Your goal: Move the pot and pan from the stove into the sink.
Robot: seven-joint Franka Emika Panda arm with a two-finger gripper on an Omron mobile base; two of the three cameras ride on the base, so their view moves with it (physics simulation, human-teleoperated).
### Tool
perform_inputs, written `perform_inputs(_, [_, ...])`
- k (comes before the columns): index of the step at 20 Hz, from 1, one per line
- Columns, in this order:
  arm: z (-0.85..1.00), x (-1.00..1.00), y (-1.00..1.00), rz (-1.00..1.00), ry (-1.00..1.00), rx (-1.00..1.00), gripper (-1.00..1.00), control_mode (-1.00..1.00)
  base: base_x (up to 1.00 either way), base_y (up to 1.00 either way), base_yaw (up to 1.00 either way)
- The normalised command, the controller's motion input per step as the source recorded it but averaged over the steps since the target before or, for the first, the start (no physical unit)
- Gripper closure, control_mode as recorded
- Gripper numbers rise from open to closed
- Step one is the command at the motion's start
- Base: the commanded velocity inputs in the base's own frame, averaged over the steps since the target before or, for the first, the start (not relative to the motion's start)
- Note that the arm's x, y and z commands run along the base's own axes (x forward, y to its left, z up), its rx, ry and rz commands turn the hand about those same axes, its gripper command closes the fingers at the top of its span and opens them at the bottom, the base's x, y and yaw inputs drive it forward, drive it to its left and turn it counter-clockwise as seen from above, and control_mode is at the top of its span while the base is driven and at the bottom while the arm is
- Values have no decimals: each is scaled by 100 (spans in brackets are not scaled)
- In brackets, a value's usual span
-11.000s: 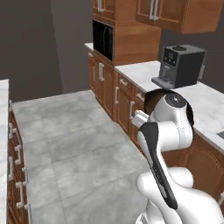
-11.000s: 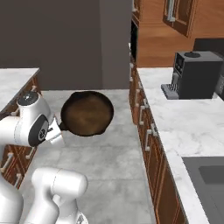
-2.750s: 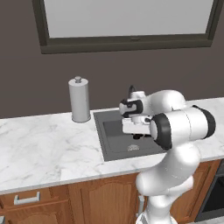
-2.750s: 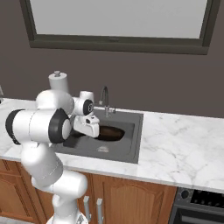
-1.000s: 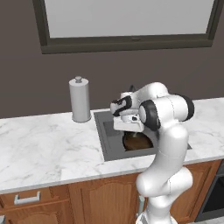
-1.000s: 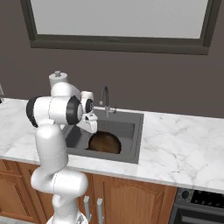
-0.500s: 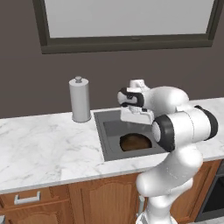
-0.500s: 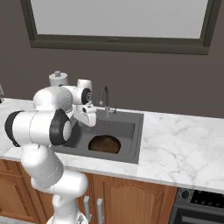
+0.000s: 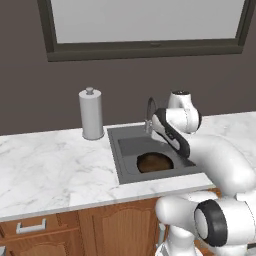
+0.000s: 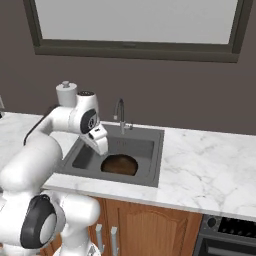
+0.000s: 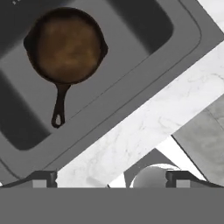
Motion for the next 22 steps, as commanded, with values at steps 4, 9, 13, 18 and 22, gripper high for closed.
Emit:
perform_inputs(4, [45,-68,-22,11,-31,0,-100,-100,0,0,0])
perform_inputs(9, [42,-54,-21,16,-33,0,-100,-100,0,0,0])
perform_inputs(13, [38,-44,-17,19,-34,0,-100,-100,0,0,0])
perform_inputs(18, [6,-13,0,6,-9,0,-100,-100,0,0,0])
perform_inputs(22, [0,0,0,0,0,0,-100,-100,0,0,0])
